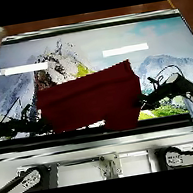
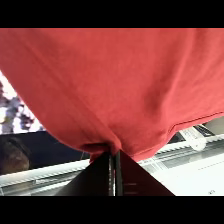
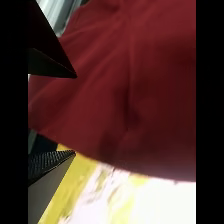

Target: Fold the shirts.

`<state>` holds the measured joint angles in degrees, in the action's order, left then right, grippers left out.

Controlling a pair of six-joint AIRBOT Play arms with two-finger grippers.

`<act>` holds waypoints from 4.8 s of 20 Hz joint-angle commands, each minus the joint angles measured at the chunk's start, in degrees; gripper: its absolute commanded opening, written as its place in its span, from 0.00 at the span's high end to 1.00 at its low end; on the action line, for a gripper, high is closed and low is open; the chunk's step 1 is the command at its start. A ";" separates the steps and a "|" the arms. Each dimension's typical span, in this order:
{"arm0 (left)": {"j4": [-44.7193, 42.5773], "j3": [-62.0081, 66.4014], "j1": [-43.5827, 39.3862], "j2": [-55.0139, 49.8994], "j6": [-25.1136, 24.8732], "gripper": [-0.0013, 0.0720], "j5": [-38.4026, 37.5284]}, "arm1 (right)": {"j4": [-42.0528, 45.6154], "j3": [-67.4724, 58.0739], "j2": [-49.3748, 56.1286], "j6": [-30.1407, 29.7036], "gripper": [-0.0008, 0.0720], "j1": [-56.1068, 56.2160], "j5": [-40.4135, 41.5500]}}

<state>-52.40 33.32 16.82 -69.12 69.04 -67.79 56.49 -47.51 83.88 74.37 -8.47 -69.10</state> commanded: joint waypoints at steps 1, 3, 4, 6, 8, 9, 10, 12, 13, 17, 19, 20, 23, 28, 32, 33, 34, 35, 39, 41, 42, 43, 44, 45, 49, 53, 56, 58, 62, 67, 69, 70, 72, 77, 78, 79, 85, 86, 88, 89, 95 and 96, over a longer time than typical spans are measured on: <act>0.00 0.07 -0.02 0.33 -0.04 0.93 0.26 | 1.27 1.03 -0.04 1.44 0.26 5.09 3.96; -0.02 0.07 0.00 0.33 -0.07 0.93 0.39 | 1.20 1.03 -0.04 2.29 0.55 5.53 3.69; -0.02 0.07 0.00 0.33 -0.07 0.93 0.61 | 1.22 1.03 -0.04 2.80 0.45 5.42 3.69; -0.02 0.07 0.00 0.33 -0.07 0.93 0.94 | 1.09 1.01 -0.07 2.67 0.43 5.42 3.48; -0.04 0.07 0.00 0.33 -0.20 0.93 0.92 | 0.76 -0.04 -0.20 -0.24 0.21 5.01 0.66; -0.04 0.07 0.00 0.33 -0.50 0.93 0.94 | 0.94 -1.14 -0.72 -1.55 0.14 4.46 -1.84; -0.02 0.07 0.00 0.33 -0.50 0.93 0.96 | 1.49 -1.95 -1.64 -2.16 0.14 3.48 -3.28; -0.04 0.07 0.00 0.33 -0.50 0.93 0.96 | 3.80 -2.03 -3.37 -1.25 0.14 0.24 -3.82; -0.04 0.07 0.00 0.33 -0.50 0.93 0.98 | 4.79 -2.03 -3.45 -0.04 0.14 -1.33 -3.89; -0.02 0.07 0.00 0.33 -0.50 0.93 0.96 | 4.46 0.87 -3.19 1.27 0.15 -3.15 0.31; -0.02 0.07 0.00 0.33 -0.50 0.93 0.96 | 3.54 2.71 -2.34 1.29 0.15 -1.62 3.06; -0.02 0.09 0.00 0.33 -0.55 0.93 0.94 | 3.10 3.21 -1.68 1.44 0.15 -0.68 4.07; -0.02 0.76 -0.02 0.39 -1.38 0.93 0.70 | 1.60 3.32 -0.61 1.62 0.57 1.64 6.78; -0.02 3.37 0.00 0.44 -2.38 0.93 0.74 | -0.76 3.28 -4.98 0.44 0.90 1.49 8.96; -0.02 4.48 -0.02 0.44 -2.38 0.93 0.70 | 3.17 3.30 -8.48 -0.83 0.21 1.49 8.92; -0.02 4.48 -0.02 0.44 -2.38 0.93 0.70 | 4.87 3.30 -8.44 0.31 0.21 1.40 8.70; -0.02 4.48 -0.02 0.44 -2.38 0.93 0.59 | 6.64 3.30 -7.96 2.23 0.21 1.20 7.63; -0.02 4.48 -0.02 0.44 -2.40 0.93 0.31 | 7.10 3.37 -7.17 3.19 0.21 0.98 7.39; -0.02 4.48 -0.02 0.44 -2.40 0.93 0.28 | 1.77 3.37 -1.99 3.58 0.21 1.46 7.67; -0.04 4.48 0.00 0.44 -2.40 0.93 0.31 | 0.42 3.37 0.07 3.54 0.27 2.95 8.52; -0.04 4.48 0.00 0.44 -2.40 0.93 0.31 | 0.37 3.34 0.46 3.58 0.49 3.74 8.90; -0.04 4.48 0.00 0.44 -2.43 0.93 0.31 | 0.35 3.28 0.46 3.52 0.67 4.02 8.92; -0.04 4.50 0.00 0.44 -2.91 0.93 0.35 | -0.35 3.13 -0.02 2.64 0.85 4.00 8.07; -0.04 4.63 0.00 0.44 -3.85 0.93 0.50 | -0.59 2.69 -1.11 1.42 0.90 3.76 6.99; -0.04 7.58 -0.02 0.90 -3.91 0.93 5.18 | -0.98 -2.71 -9.53 -1.09 0.91 3.61 7.74; 0.70 11.15 -0.07 0.96 -3.82 0.93 10.91 | -5.70 -9.07 -10.62 1.40 0.91 4.07 11.85; 4.02 12.13 -0.07 0.96 -3.87 0.93 15.69 | -6.34 -12.52 -8.09 3.06 0.91 5.68 16.26; 6.34 12.74 -0.07 0.90 -3.85 0.94 19.45 | -7.58 -15.91 -4.72 3.21 0.91 6.95 18.34; 9.01 14.10 -0.07 0.83 -3.85 0.93 27.28 | -9.09 -24.22 2.51 5.53 0.91 7.56 22.67; 9.16 15.89 -3.06 -1.42 -3.87 0.93 36.46 | -11.69 -31.69 10.36 8.74 0.91 7.58 27.26; 9.16 15.89 -4.98 -3.80 -3.87 0.93 37.48 | -12.17 -32.11 12.72 9.64 0.90 7.61 28.89; 9.16 15.89 -5.68 -5.18 -3.87 0.93 37.59 | -13.07 -32.11 13.84 9.64 0.90 7.61 29.46; 9.16 15.89 -6.58 -7.82 -3.87 0.93 37.55 | -13.31 -32.11 15.82 9.62 0.90 7.61 29.88; 9.16 15.87 -6.73 -10.43 -3.87 0.93 37.13 | -12.00 -32.11 18.47 9.03 0.90 7.61 31.89; 9.14 15.87 -6.71 -10.49 -3.87 0.93 37.16 | -11.39 -32.11 18.80 9.03 0.90 7.61 32.24; 9.14 15.87 -6.71 -10.51 -3.87 0.93 37.16 | -10.99 -32.11 19.12 9.03 0.90 7.61 32.39; 8.57 17.25 -5.46 -10.12 -3.89 0.20 32.52 | -9.27 -32.13 17.40 -0.52 0.19 6.19 32.00; 7.76 18.38 -4.55 -10.05 -3.87 0.20 29.99 | -4.15 -32.11 15.65 -2.71 0.19 4.90 30.67; 6.91 21.18 -2.29 -10.05 -3.87 0.20 23.87 | 8.35 -32.11 12.90 2.58 0.19 2.23 27.43; 7.04 22.58 -1.36 -10.05 -3.82 0.21 20.65 | 12.44 -32.11 12.44 7.26 0.19 0.76 24.90; 10.05 26.71 -2.54 -7.13 -5.95 0.30 11.61 | -5.60 -32.13 18.14 3.72 0.06 -3.34 13.29; 10.97 26.71 -3.17 -6.01 -7.08 0.30 11.63 | -8.90 -32.11 19.17 3.10 0.06 -2.69 13.33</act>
<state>-43.81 58.98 14.61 -77.19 64.23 -52.66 56.36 -79.59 100.82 80.31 -10.74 -51.77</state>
